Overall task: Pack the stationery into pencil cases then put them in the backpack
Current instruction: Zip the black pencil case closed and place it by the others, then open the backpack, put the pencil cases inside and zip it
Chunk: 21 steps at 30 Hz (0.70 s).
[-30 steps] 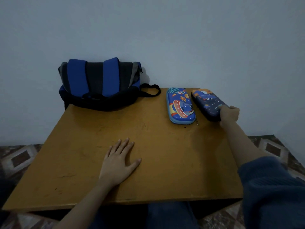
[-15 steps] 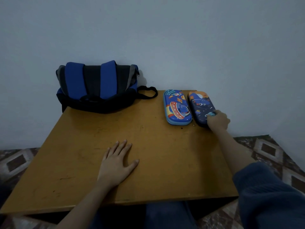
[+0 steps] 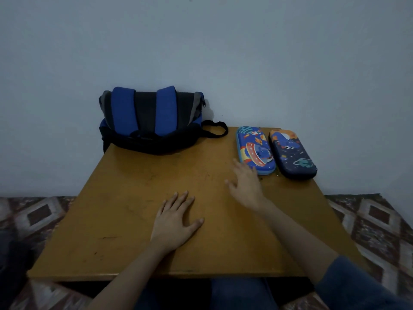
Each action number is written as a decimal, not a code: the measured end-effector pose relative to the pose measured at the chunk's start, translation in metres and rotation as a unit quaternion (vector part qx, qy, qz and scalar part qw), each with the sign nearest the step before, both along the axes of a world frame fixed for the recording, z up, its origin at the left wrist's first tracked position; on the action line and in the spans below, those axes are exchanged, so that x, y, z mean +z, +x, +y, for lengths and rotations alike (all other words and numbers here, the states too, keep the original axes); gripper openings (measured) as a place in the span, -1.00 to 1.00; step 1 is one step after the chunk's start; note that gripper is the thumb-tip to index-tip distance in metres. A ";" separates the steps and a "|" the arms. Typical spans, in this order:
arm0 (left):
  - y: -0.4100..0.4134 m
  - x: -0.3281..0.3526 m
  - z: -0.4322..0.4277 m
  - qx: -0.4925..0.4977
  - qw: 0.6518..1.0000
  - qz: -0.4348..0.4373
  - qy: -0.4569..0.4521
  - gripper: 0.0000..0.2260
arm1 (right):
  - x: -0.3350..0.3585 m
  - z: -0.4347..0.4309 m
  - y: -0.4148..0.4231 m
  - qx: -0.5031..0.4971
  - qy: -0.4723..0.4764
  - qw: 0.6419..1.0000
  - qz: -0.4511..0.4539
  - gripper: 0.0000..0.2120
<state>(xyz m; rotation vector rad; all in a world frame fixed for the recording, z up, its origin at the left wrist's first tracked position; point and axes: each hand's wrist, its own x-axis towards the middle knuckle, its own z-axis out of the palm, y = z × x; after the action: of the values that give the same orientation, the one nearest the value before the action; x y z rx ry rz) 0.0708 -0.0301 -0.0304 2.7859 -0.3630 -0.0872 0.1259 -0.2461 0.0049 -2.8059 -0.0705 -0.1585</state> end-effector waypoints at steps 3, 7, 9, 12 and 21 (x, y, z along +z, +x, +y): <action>0.006 0.005 0.009 -0.004 0.999 0.022 -0.032 -0.31 | -0.025 0.032 -0.014 0.062 0.000 0.997 0.039 -0.49; 0.038 0.025 0.041 0.061 0.996 -0.048 -0.048 -0.42 | -0.040 0.038 -0.017 0.042 0.019 0.998 0.031 -0.50; 0.058 0.039 0.054 0.103 0.985 -0.134 -0.048 -0.42 | -0.041 0.038 -0.018 0.042 0.022 0.999 0.026 -0.51; 0.088 0.060 0.063 0.139 0.959 -0.242 -0.053 -0.39 | -0.039 0.039 -0.019 0.040 0.025 0.999 0.021 -0.51; 0.146 0.072 0.062 0.105 0.970 -0.214 0.049 -0.29 | -0.040 0.040 -0.019 0.040 0.027 0.999 0.018 -0.51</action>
<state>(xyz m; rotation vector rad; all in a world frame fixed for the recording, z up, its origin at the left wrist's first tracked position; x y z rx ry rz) 0.2171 0.0323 0.0417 2.9056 -0.1624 0.5680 0.1074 -0.2063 -0.0352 -2.7454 -0.1668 -0.0891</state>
